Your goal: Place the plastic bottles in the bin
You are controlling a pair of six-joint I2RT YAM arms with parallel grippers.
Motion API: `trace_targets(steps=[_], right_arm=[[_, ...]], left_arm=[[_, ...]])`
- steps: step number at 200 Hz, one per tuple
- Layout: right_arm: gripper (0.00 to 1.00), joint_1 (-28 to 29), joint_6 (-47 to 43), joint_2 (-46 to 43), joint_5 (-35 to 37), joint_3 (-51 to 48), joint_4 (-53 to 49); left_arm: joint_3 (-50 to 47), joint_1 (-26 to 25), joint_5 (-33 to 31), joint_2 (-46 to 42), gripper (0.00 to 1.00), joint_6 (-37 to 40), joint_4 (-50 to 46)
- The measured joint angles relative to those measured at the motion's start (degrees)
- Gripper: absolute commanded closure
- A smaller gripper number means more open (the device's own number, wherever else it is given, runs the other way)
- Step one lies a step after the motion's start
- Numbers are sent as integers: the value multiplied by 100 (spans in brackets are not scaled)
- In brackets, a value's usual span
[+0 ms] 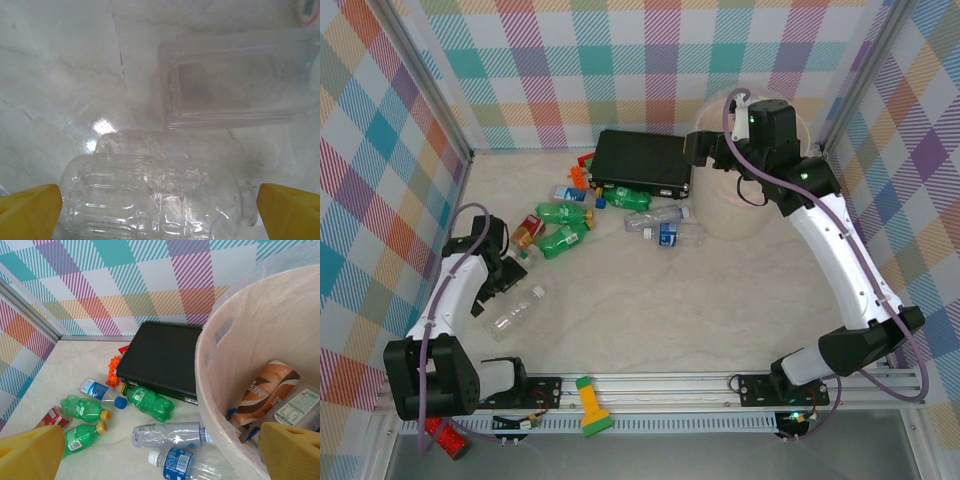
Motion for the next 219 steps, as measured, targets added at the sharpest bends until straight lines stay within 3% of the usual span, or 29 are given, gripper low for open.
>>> trace_targets(steps=[58, 94, 134, 181, 219], right_arm=[[1, 0, 2, -190, -2, -240, 15], [1, 0, 17, -195, -22, -240, 17], [1, 0, 63, -175, -85, -240, 57], [1, 4, 153, -140, -125, -240, 61], [1, 37, 175, -138, -125, -240, 61]], left_arm=[[-562, 68, 1067, -190, 1, -105, 407], [-713, 44, 2063, -247, 1, -299, 962], [-841, -544, 2824, -192, 1, -629, 1401], [-796, -1405, 2955, -146, 1, -671, 1556], [-564, -1891, 2444, -98, 0, -153, 1091]])
